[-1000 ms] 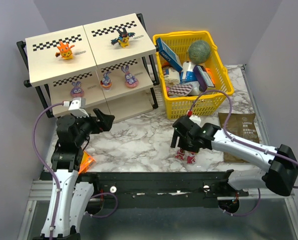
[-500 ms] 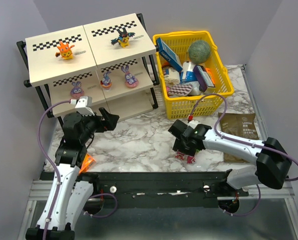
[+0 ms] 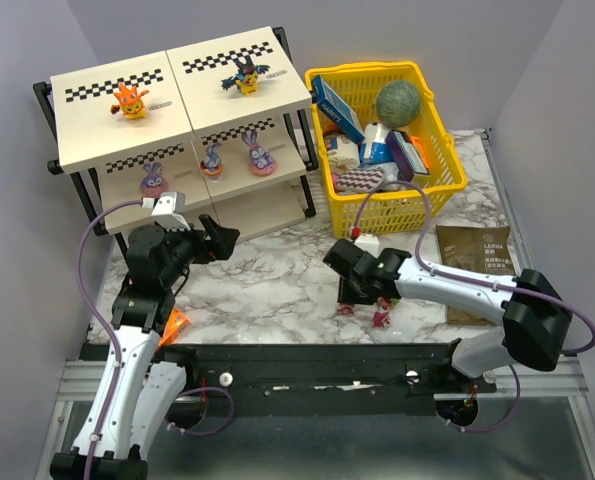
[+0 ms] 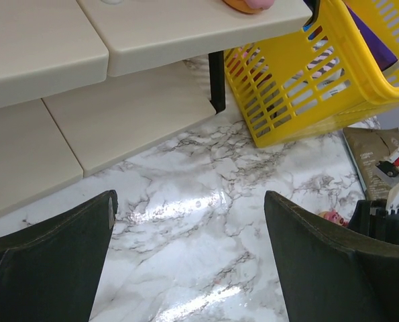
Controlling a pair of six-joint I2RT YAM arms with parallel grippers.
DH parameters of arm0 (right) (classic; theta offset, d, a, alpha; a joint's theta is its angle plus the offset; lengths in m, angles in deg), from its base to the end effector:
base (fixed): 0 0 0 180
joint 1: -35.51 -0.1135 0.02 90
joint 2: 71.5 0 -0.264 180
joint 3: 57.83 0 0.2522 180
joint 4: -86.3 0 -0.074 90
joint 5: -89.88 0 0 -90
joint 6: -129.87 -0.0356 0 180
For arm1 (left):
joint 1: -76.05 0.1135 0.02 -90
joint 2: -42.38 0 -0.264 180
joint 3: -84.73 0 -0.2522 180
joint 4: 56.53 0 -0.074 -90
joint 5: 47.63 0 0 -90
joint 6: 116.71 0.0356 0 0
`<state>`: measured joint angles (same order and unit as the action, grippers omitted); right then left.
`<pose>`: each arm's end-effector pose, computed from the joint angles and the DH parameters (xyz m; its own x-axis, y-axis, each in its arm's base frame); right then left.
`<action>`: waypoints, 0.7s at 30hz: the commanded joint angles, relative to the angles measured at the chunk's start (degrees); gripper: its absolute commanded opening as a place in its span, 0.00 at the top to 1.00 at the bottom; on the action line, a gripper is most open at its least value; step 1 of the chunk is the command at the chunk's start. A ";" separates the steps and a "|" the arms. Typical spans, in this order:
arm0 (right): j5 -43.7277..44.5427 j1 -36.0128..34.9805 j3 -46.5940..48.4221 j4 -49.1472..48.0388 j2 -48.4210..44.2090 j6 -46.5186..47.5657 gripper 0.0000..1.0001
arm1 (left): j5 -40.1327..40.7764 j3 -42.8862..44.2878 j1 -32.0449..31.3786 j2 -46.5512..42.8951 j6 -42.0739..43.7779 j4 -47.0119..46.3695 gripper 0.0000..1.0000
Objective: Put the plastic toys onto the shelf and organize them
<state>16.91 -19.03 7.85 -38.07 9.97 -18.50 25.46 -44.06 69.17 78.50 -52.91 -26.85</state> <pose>0.1581 0.2041 0.2035 -0.9054 0.1321 -0.4035 0.0882 0.9881 0.1257 0.1525 -0.0288 0.3076 -0.3984 -0.3774 -0.8360 0.2432 0.8353 -0.4930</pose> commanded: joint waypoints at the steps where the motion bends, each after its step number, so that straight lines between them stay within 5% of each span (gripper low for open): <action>1: -2.97 -4.60 8.62 -8.46 4.73 14.49 0.86 | 1.26 -0.45 -0.25 -1.05 0.09 -1.07 0.01; 6: -2.44 -8.73 23.02 -6.80 18.07 23.19 0.86 | 2.49 0.07 -0.25 -1.58 0.09 -0.11 0.01; 15: -4.29 -9.26 31.57 -6.62 30.14 27.17 0.85 | 6.01 2.98 -0.25 -1.84 -0.35 4.20 0.01; 19: -3.77 -9.26 32.10 -6.27 30.68 26.29 0.77 | 6.62 3.94 -0.25 -1.75 -0.17 5.70 0.01; 21: -3.50 -9.26 31.05 -7.84 28.93 26.90 0.61 | 6.80 4.29 -0.25 -1.67 -0.61 6.05 0.01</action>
<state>13.29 -28.19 38.69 -45.52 39.50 6.96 30.14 -42.11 69.17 77.30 -52.98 -22.87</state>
